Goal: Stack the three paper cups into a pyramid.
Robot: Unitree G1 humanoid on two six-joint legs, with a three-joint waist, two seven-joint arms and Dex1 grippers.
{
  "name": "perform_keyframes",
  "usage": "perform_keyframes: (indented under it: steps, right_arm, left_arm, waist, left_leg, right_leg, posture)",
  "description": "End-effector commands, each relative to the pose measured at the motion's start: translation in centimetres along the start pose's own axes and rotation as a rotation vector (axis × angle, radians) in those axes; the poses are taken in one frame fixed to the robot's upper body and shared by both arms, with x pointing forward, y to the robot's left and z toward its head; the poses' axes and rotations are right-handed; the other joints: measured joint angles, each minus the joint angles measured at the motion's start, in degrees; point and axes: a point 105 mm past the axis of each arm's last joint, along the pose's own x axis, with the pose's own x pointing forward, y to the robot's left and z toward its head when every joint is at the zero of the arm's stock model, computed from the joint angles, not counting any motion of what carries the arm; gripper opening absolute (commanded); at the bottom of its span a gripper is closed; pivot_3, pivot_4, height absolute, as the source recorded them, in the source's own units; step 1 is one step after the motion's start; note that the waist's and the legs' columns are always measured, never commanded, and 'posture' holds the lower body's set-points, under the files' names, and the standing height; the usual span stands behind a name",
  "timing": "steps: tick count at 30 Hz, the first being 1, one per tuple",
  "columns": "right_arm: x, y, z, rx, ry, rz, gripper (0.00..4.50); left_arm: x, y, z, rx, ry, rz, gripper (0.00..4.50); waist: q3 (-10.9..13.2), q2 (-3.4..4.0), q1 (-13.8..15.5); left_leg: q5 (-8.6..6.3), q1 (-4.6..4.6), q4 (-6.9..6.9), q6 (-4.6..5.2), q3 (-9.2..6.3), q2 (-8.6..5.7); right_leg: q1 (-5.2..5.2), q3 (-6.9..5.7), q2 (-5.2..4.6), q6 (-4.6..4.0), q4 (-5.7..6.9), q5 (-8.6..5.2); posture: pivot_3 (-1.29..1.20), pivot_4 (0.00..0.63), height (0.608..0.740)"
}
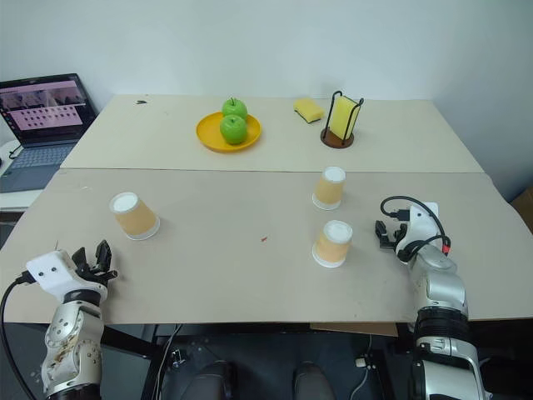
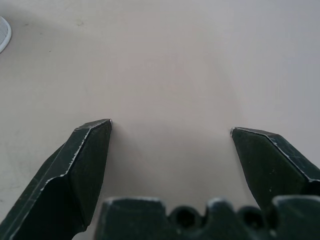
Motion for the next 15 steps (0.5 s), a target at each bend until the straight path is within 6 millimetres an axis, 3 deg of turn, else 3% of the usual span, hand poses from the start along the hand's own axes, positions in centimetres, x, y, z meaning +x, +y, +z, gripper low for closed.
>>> perform_keyframes:
  steps: [1, 4, 9, 12, 15]
  right_arm:
    - [-0.2, 0.3, 0.7, -0.010, -0.029, 0.007, 4.50]
    - [-0.2, 0.6, 0.3, -0.011, -0.016, 0.015, 4.50]
    - [-0.4, 0.4, 0.0, -0.019, -0.007, 0.012, 4.50]
    - [-0.5, -0.1, -0.3, -0.016, 0.002, -0.003, 4.50]
    - [-0.6, -0.3, -0.6, -0.012, 0.006, -0.011, 4.50]
  left_arm:
    - [0.2, 0.8, 0.9, -0.021, -0.035, 0.034, 2.46]
    - [1.2, 3.1, 2.0, -0.190, -0.064, 0.153, 2.46]
    - [3.7, 3.9, 8.1, -0.365, -0.214, 0.145, 2.46]
    - [4.9, -0.2, 13.4, -0.393, -0.277, -0.129, 2.46]
    - [3.3, -7.3, 15.7, -0.324, -0.240, -0.513, 2.46]
  waist:
    - [0.0, 0.00, 0.0]
    - [0.0, 0.00, 0.0]
    - [0.0, -0.03, 0.0]
    - [0.0, -0.03, -0.1]
    - [0.0, -0.03, -0.2]
  left_leg:
    - [0.00, 0.00, 0.00, 0.00, 0.00, 0.00]
    - [0.00, 0.02, 0.00, 0.00, -0.01, 0.01]
    - [0.00, -0.02, 0.11, 0.00, -0.06, 0.02]
    - [0.00, -0.01, 0.11, 0.00, -0.04, 0.00]
    - [0.00, -0.02, 0.11, 0.00, -0.04, -0.01]
  right_leg:
    - [0.00, 0.00, 0.00, 0.00, 0.00, 0.00]
    - [0.00, 0.00, 0.01, 0.00, 0.03, 0.00]
    - [0.00, -0.03, 0.03, 0.01, 0.09, 0.00]
    - [0.02, -0.03, 0.01, 0.02, 0.09, 0.01]
    - [0.02, -0.03, 0.01, 0.02, 0.09, 0.01]
  posture:
    - [0.00, 0.150, 0.732]
    - [0.00, 0.150, 0.732]
    - [0.00, 0.150, 0.732]
    - [0.00, 0.150, 0.732]
    - [0.00, 0.150, 0.732]
